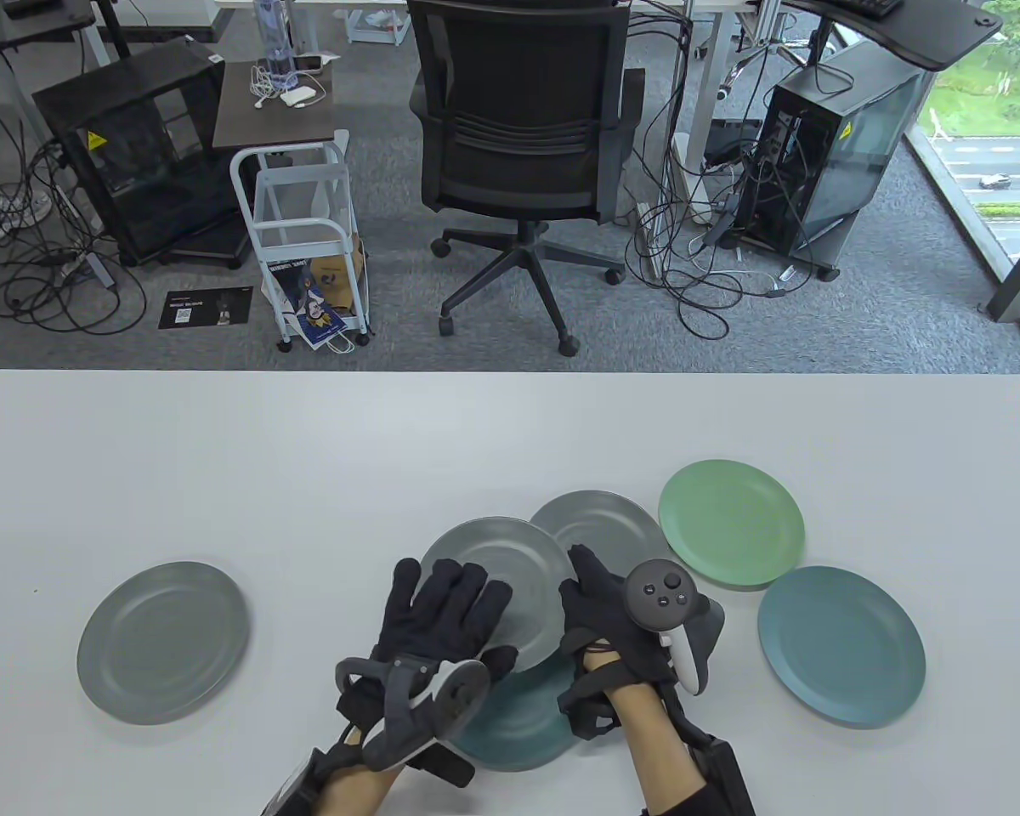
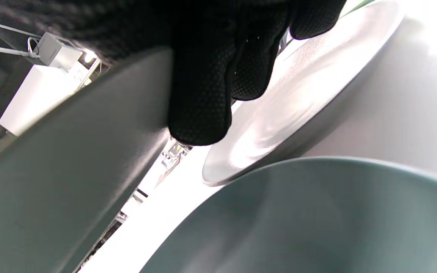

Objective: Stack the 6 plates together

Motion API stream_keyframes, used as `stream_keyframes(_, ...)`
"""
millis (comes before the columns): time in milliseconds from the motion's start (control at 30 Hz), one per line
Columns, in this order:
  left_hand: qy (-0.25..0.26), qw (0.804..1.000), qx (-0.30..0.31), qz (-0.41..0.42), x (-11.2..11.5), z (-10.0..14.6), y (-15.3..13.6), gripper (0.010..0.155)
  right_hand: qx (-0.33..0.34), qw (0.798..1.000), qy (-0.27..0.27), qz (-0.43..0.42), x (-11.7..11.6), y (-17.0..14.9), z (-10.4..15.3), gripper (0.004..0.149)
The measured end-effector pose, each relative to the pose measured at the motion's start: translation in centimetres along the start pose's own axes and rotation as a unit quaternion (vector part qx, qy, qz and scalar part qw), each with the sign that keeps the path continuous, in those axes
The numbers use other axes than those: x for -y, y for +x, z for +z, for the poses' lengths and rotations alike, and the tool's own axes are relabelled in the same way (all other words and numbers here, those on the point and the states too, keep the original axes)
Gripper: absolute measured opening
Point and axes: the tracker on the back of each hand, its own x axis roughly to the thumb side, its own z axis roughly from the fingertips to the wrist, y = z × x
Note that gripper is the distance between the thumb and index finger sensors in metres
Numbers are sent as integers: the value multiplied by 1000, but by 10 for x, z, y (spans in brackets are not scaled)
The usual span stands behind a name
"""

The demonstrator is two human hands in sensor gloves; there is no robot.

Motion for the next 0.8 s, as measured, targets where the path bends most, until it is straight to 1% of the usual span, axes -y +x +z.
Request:
stream_keyframes(167, -20, 995, -87, 47, 1, -8, -40, 75, 14, 1000, 23, 16, 2, -1, 0, 48)
stream_keyframes(333, -61, 986, -144, 59, 16, -10, -69, 76, 30, 998, 42, 38, 4, -1, 0, 47)
stream_keyframes(500, -81, 981, -168, 56, 26, -10, -80, 75, 48, 996, 59, 56, 3, -1, -1, 46)
stream_keyframes(800, -91, 980, -170, 44, 34, -10, -81, 74, 67, 992, 79, 72, 3, 0, -1, 45)
